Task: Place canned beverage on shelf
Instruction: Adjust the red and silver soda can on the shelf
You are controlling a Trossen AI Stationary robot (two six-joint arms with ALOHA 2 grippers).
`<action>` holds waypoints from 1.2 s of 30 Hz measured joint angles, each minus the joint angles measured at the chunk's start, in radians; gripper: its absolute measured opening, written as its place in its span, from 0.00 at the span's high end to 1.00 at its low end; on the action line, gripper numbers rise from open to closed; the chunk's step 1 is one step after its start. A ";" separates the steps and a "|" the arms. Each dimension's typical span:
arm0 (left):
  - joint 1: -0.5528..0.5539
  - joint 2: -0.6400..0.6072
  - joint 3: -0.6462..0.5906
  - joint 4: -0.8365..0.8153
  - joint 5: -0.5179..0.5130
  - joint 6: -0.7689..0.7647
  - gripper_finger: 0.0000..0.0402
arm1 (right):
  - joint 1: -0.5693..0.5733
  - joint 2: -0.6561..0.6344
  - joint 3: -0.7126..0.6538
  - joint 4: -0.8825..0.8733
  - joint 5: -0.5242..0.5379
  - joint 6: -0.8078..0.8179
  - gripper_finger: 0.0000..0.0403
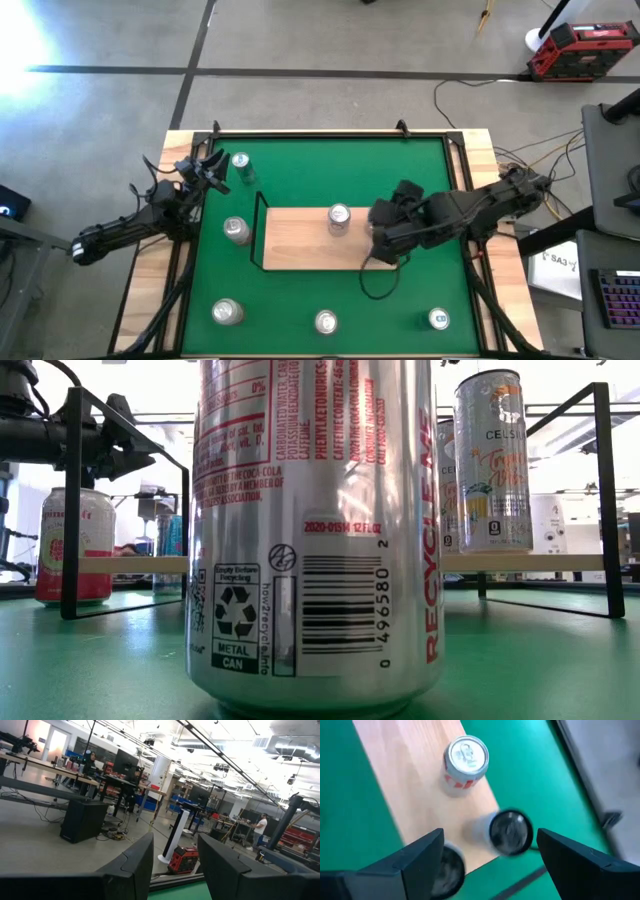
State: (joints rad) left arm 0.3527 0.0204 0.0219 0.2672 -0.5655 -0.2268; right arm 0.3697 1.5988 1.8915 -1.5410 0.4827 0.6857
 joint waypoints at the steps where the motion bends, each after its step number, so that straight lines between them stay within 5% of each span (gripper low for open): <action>1: 0.000 0.000 0.000 0.000 0.000 0.000 0.66 | -0.013 0.013 0.000 0.012 0.005 -0.048 0.23; 15: 0.000 0.000 0.000 0.000 0.000 0.000 0.66 | -0.208 0.142 0.000 0.211 0.010 -0.672 0.23; 36: 0.000 0.000 0.000 0.000 0.000 0.000 0.66 | -0.211 0.182 -0.001 0.294 0.007 -1.026 0.23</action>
State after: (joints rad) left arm 0.3527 0.0204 0.0219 0.2676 -0.5655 -0.2267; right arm 0.1588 1.7812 1.8904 -1.2468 0.4900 -0.3399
